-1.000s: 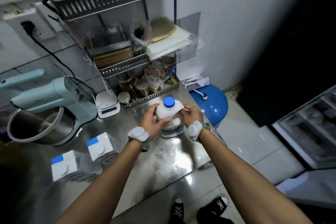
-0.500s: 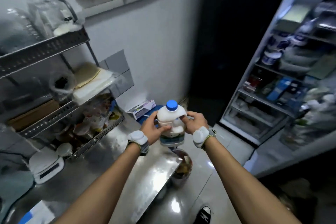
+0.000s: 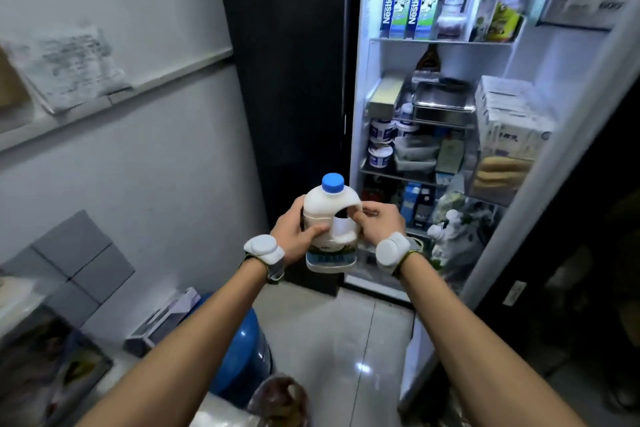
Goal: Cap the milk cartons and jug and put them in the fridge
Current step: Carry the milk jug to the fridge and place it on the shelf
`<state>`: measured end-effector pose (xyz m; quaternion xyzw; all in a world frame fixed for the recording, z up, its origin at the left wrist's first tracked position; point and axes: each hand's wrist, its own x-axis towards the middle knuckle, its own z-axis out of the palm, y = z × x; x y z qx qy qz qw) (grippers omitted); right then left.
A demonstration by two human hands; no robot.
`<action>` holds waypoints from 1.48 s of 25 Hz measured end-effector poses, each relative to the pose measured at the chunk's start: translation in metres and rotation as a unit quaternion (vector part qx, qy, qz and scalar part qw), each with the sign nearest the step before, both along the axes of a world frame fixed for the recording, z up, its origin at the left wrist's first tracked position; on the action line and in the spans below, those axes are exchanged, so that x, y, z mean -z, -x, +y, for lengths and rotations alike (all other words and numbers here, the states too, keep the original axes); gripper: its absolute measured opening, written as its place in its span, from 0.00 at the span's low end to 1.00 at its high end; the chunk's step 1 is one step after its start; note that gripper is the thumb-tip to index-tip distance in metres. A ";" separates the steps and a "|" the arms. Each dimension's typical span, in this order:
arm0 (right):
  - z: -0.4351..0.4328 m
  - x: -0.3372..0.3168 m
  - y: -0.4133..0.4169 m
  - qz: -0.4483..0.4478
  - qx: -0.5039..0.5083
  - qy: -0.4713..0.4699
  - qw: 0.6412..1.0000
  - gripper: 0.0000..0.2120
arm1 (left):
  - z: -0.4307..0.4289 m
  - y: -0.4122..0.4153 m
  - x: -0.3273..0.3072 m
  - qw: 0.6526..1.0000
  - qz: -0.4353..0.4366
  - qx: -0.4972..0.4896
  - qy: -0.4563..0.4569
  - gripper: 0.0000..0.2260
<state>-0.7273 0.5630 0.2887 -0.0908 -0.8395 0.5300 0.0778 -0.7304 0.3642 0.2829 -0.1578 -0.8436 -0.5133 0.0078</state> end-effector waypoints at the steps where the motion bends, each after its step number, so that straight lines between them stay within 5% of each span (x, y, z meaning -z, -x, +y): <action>1: 0.013 -0.006 0.011 0.008 0.015 -0.001 1.000 0.13 | 0.015 0.012 -0.010 1.000 0.010 0.006 -0.001 0.28; 24: 0.092 -0.172 0.322 0.167 0.192 -0.008 0.967 0.16 | 0.124 0.340 -0.181 0.987 0.141 0.053 -0.052 0.22; 37: 0.143 -0.261 0.429 0.204 0.241 -0.018 0.949 0.20 | 0.182 0.476 -0.262 0.976 0.202 0.064 -0.047 0.19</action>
